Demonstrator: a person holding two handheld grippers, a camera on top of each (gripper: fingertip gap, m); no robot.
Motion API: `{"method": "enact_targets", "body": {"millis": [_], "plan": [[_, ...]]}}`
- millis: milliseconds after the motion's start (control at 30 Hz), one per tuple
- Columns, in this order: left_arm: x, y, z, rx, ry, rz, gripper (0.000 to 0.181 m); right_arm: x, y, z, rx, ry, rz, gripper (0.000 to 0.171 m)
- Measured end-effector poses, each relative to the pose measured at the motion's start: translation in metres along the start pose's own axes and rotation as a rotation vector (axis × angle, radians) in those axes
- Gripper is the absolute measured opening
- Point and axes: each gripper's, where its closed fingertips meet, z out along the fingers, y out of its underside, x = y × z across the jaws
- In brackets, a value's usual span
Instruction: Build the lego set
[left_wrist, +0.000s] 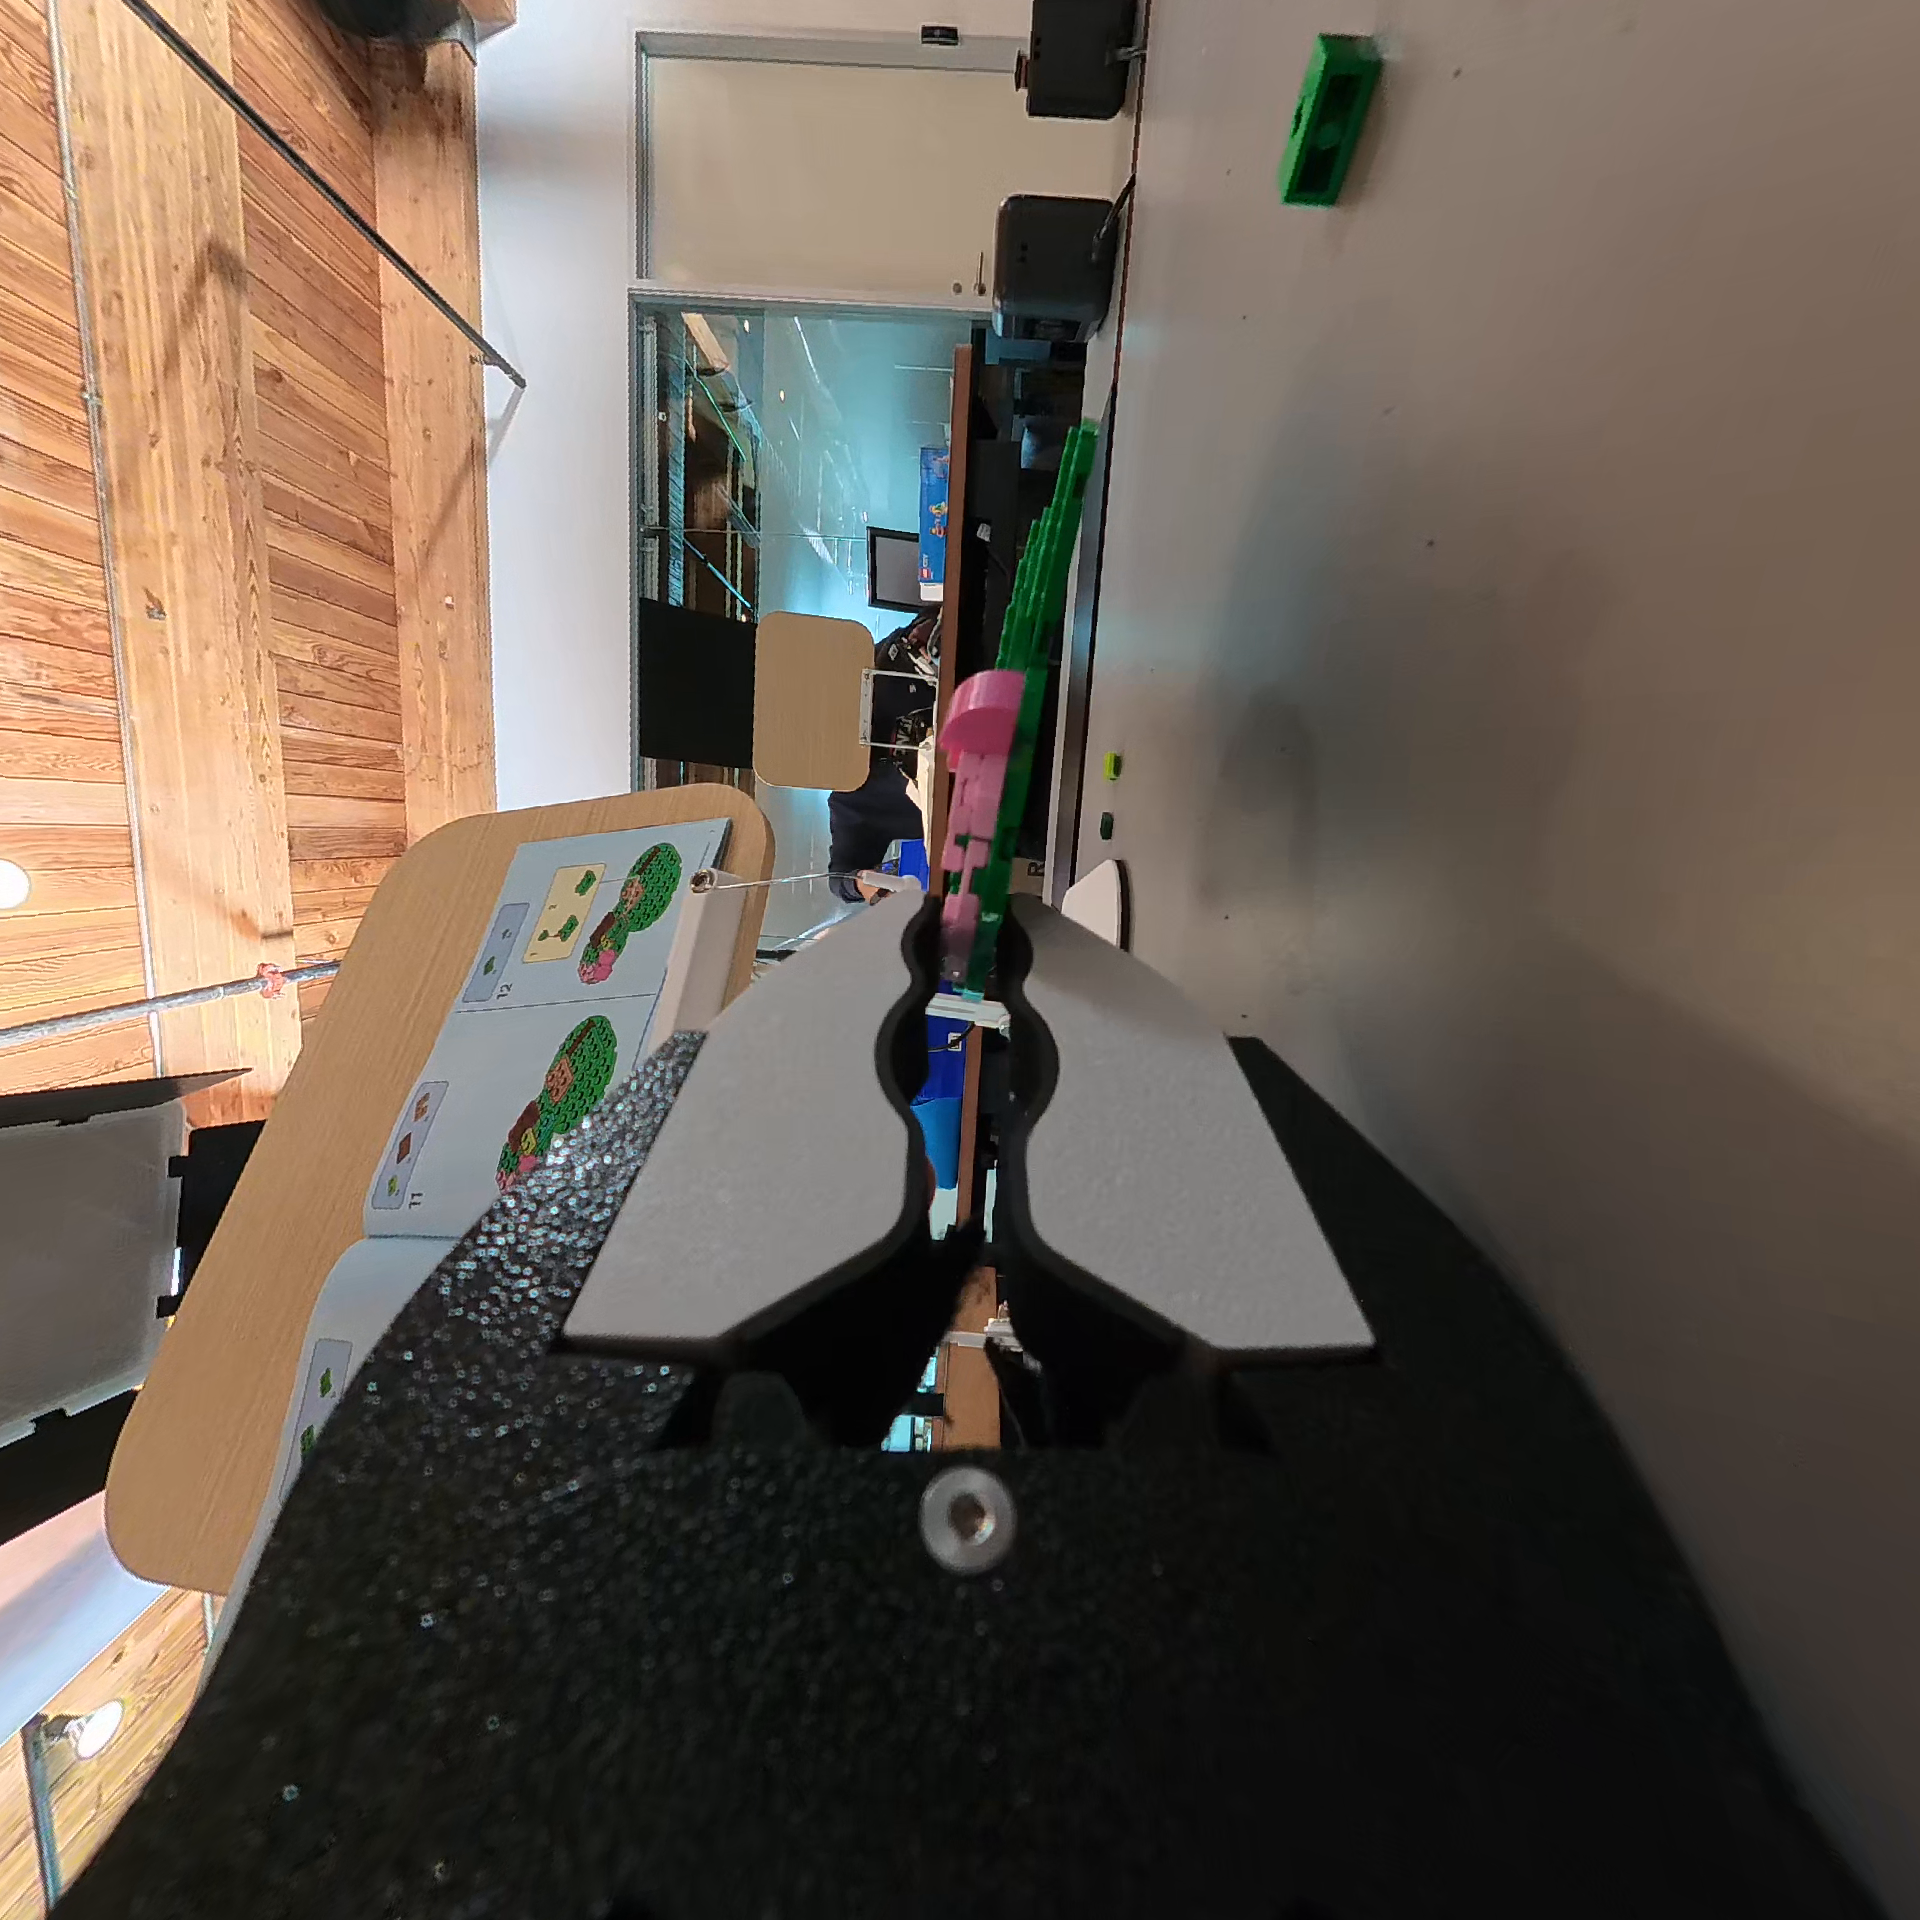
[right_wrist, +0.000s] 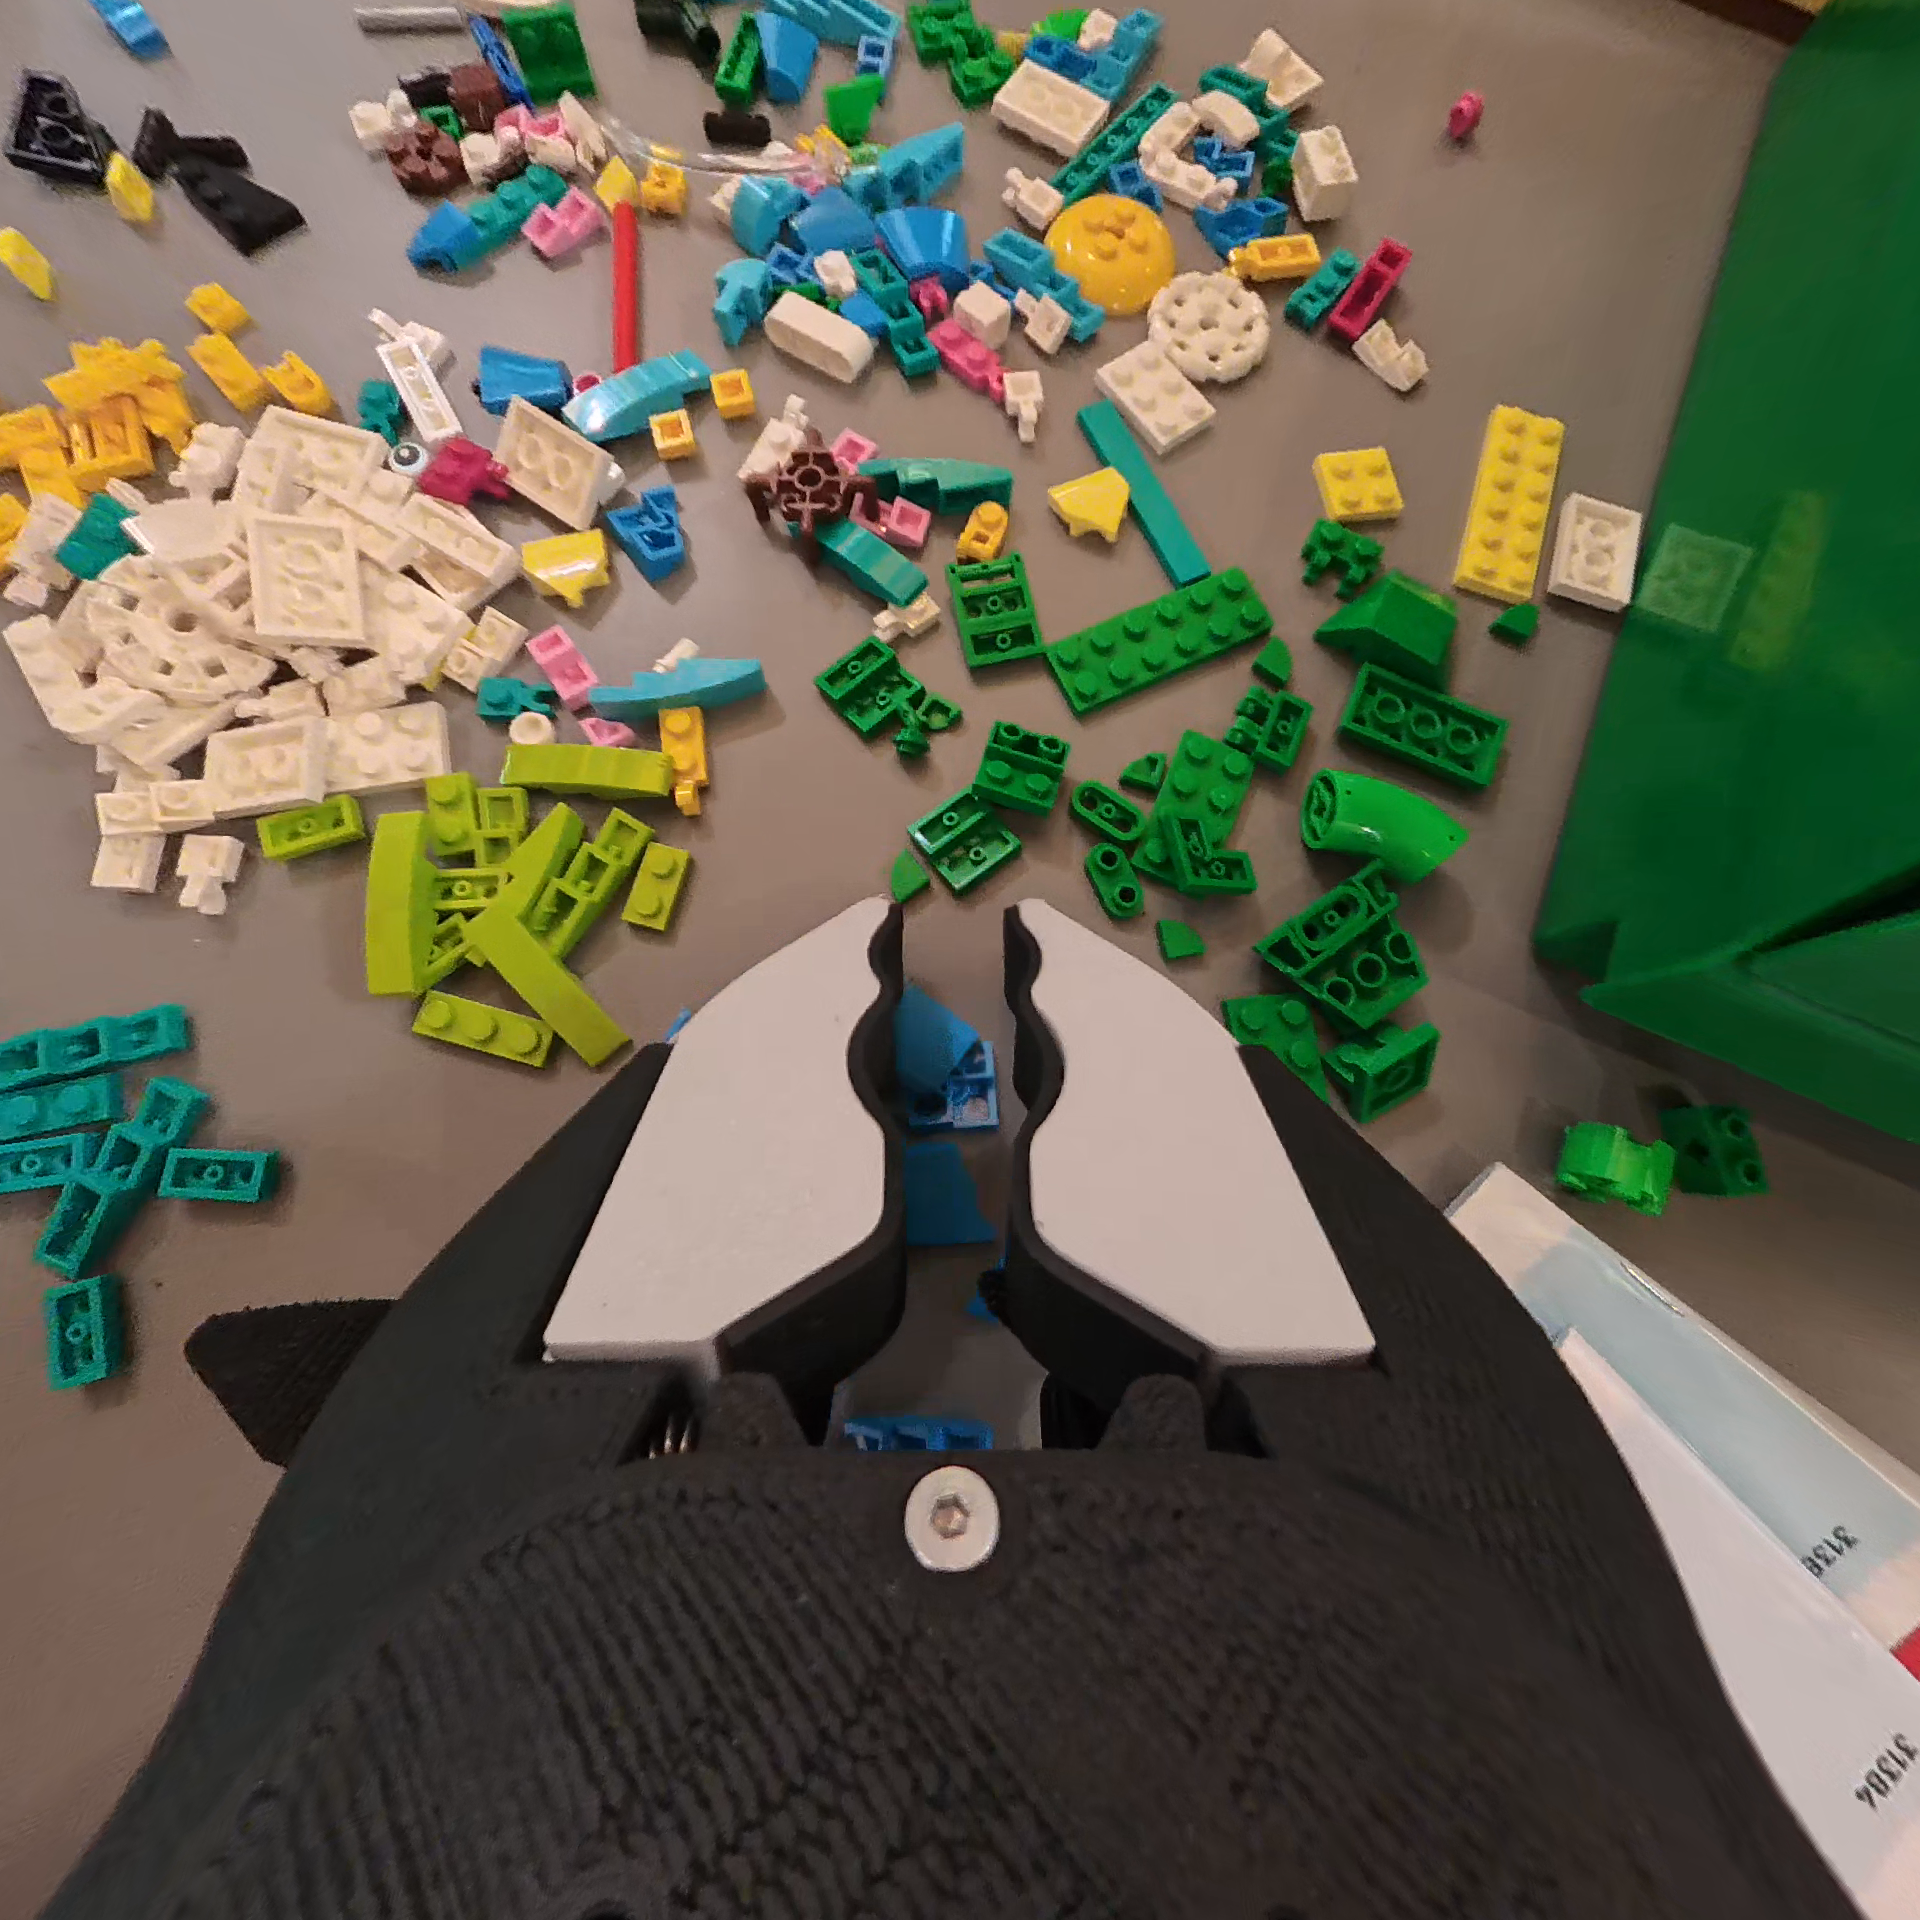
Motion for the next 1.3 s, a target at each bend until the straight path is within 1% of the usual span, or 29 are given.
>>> {"method": "enact_targets", "body": {"millis": [200,300,567,800,1000,1067,1167,1233,1300], "plan": [[0.000,0.000,0.000,0.001,-0.001,0.003,0.009,-0.012,0.004,0.008,-0.106,-0.048,0.019,0.013],[0.000,0.000,0.000,0.000,-0.001,0.003,0.009,-0.010,0.004,0.009,-0.134,-0.014,0.024,0.012],[0.000,0.000,-0.001,0.000,-0.002,0.006,0.009,-0.006,0.001,0.013,-0.136,0.007,0.043,0.015],[-0.001,-0.001,-0.001,0.004,-0.003,0.010,0.009,-0.009,-0.002,0.015,-0.143,0.006,0.015,0.006],[-0.001,-0.003,-0.002,0.013,-0.003,0.014,0.009,-0.018,-0.007,0.012,-0.126,-0.012,-0.054,0.005],[-0.001,-0.004,-0.002,0.018,-0.004,0.017,0.009,-0.032,-0.023,0.007,-0.065,-0.033,-0.102,0.005],[-0.001,-0.006,-0.003,0.028,-0.003,0.017,0.009,-0.074,-0.063,0.004,0.063,-0.066,-0.224,0.004],[-0.001,-0.008,-0.003,0.038,-0.003,0.020,0.009,-0.126,-0.093,0.010,0.174,-0.140,-0.334,0.004],[-0.001,-0.011,-0.004,0.052,-0.003,0.023,0.009,-0.188,-0.112,0.023,0.217,-0.241,-0.463,0.004]]}}
